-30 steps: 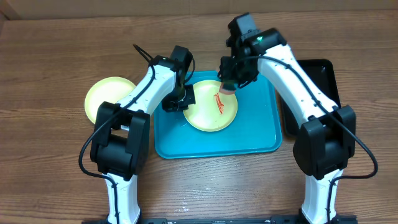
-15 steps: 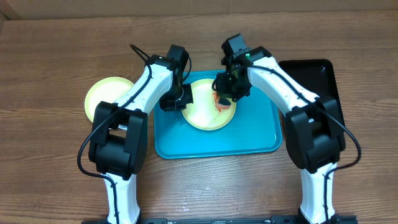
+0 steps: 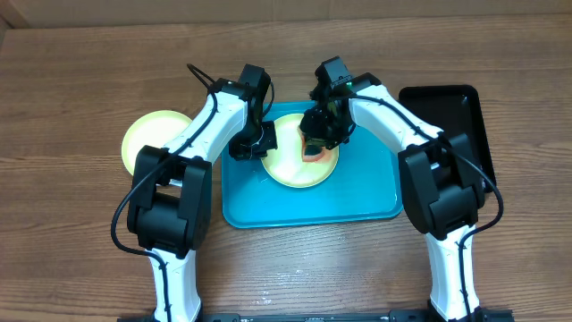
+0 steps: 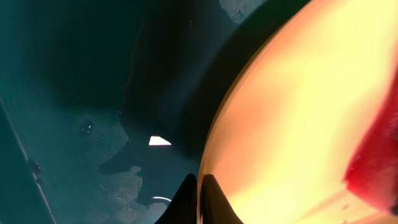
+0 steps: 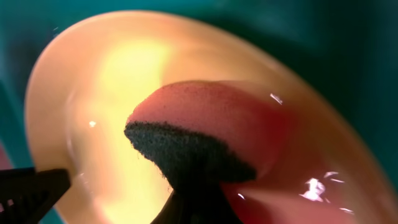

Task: Clean dirty plates on tray and stack at the side
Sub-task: 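Scrub the second yellow plate with the sponge in the right gripper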

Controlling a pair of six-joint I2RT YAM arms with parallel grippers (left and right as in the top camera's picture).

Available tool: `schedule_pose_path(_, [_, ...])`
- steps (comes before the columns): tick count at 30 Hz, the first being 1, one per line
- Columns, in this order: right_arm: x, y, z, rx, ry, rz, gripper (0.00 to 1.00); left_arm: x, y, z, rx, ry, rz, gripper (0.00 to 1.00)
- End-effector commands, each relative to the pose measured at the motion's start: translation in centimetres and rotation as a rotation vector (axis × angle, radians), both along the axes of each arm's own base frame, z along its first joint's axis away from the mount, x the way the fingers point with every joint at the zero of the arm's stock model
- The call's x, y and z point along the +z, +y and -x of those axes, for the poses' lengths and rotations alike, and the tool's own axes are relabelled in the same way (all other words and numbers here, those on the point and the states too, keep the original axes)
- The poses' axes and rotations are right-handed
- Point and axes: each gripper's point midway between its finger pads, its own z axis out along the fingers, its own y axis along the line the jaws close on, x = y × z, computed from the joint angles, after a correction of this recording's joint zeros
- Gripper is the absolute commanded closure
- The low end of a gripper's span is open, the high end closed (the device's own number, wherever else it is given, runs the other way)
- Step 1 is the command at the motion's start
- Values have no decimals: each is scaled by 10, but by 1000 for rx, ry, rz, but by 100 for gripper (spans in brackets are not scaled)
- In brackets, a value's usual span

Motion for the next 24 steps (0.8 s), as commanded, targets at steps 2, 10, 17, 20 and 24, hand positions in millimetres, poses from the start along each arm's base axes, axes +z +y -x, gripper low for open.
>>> schedule_pose_path(2, [-11, 42, 35, 131, 79, -91, 96, 17, -10, -3, -22, -27, 62, 96])
schedule_pose_path(10, [-3, 0, 27, 131, 51, 173, 96, 16, -9, -1, -21, -20, 60, 96])
schedule_pose_path(17, [0, -69, 0, 63, -27, 469, 96, 16, -9, 0, -21, -16, 58, 96])
schedule_pose_path(20, [0, -77, -12, 60, -79, 513, 96, 16, -9, 0, -22, -14, 57, 96])
schedule_pose_path(24, [1, -47, -19, 94, -109, 362, 96, 16, -9, 0, -32, -16, 57, 96])
